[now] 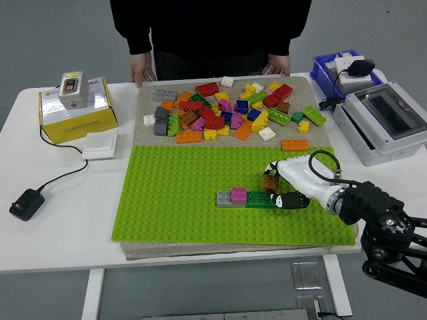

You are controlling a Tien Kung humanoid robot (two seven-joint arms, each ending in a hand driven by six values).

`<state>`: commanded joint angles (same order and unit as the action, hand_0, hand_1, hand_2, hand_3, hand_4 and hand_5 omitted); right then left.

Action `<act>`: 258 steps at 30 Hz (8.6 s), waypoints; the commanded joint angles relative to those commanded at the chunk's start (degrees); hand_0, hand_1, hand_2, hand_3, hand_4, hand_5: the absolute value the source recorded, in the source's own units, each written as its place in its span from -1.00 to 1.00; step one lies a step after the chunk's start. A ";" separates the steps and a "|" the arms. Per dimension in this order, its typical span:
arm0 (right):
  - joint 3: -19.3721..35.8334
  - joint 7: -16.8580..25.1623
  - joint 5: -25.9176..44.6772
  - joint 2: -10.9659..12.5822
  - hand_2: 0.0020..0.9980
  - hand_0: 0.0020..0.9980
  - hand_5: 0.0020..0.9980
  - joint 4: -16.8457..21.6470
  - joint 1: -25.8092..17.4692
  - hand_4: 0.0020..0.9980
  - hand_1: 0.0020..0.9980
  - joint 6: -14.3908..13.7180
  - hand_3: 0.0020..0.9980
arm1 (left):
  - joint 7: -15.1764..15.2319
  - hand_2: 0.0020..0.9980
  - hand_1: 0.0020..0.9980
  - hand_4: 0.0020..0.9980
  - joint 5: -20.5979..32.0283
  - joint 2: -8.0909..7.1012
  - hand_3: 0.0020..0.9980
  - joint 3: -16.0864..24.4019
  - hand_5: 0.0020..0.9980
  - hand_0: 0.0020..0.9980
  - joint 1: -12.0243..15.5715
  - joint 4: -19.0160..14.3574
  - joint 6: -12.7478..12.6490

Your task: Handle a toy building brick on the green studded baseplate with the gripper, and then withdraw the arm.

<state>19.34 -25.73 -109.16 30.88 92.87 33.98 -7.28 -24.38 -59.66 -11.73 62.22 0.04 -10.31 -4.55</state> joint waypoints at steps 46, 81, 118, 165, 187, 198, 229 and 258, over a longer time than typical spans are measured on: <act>-4.53 1.21 2.64 -3.10 0.00 -0.75 -0.41 -2.51 3.00 -0.16 -0.67 0.15 0.19 | -0.21 0.15 0.24 -0.55 -1.28 -0.23 0.22 1.06 0.11 0.31 -0.34 0.00 -0.01; -4.31 1.81 2.27 -2.39 0.32 -0.74 -0.33 -2.43 3.17 -0.11 -0.66 0.28 0.43 | 0.02 0.14 0.24 -0.58 -1.00 -0.27 0.22 0.76 0.13 0.30 -0.40 0.00 -0.40; -4.60 1.75 2.59 -2.41 0.47 -0.72 -0.28 -2.49 3.43 -0.07 -0.63 0.35 0.66 | 0.20 0.12 0.22 -0.63 -0.99 -0.27 0.21 0.56 0.17 0.30 -0.43 0.00 -0.56; -4.89 4.52 4.61 -0.39 0.45 -0.74 -0.24 -0.79 3.40 -0.06 -0.65 -1.48 0.64 | 0.37 0.11 0.20 -0.68 -1.59 -0.40 0.20 0.70 0.17 0.28 -0.47 0.00 -1.52; -4.73 5.14 4.45 -0.05 0.43 -0.74 -0.29 -0.17 3.04 -0.15 -0.65 -2.08 0.61 | 0.38 0.11 0.20 -0.68 -2.00 -0.34 0.20 0.99 0.17 0.28 -0.43 0.00 -1.62; -4.61 5.21 4.25 0.22 0.43 -0.74 -0.30 0.38 2.86 -0.17 -0.65 -2.23 0.61 | 0.38 0.11 0.20 -0.68 -2.13 -0.33 0.20 1.01 0.17 0.28 -0.42 0.00 -1.66; -3.83 7.41 8.68 -0.17 0.42 -0.74 -0.32 -1.79 3.02 -0.22 -0.66 -2.31 0.57 | 0.74 0.11 0.20 -0.69 -2.11 -0.25 0.20 0.65 0.17 0.28 -0.50 0.00 -1.83; -3.36 8.75 10.17 0.95 0.40 -0.76 -0.30 -0.15 1.81 -0.24 -0.66 -3.35 0.53 | 0.80 0.11 0.20 -0.69 -2.65 -0.36 0.20 0.97 0.17 0.27 -0.61 0.00 -2.00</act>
<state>15.99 -16.98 -98.99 31.83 92.72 35.80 -10.62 -23.58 -62.31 -12.09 63.19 -0.57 -10.31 -6.56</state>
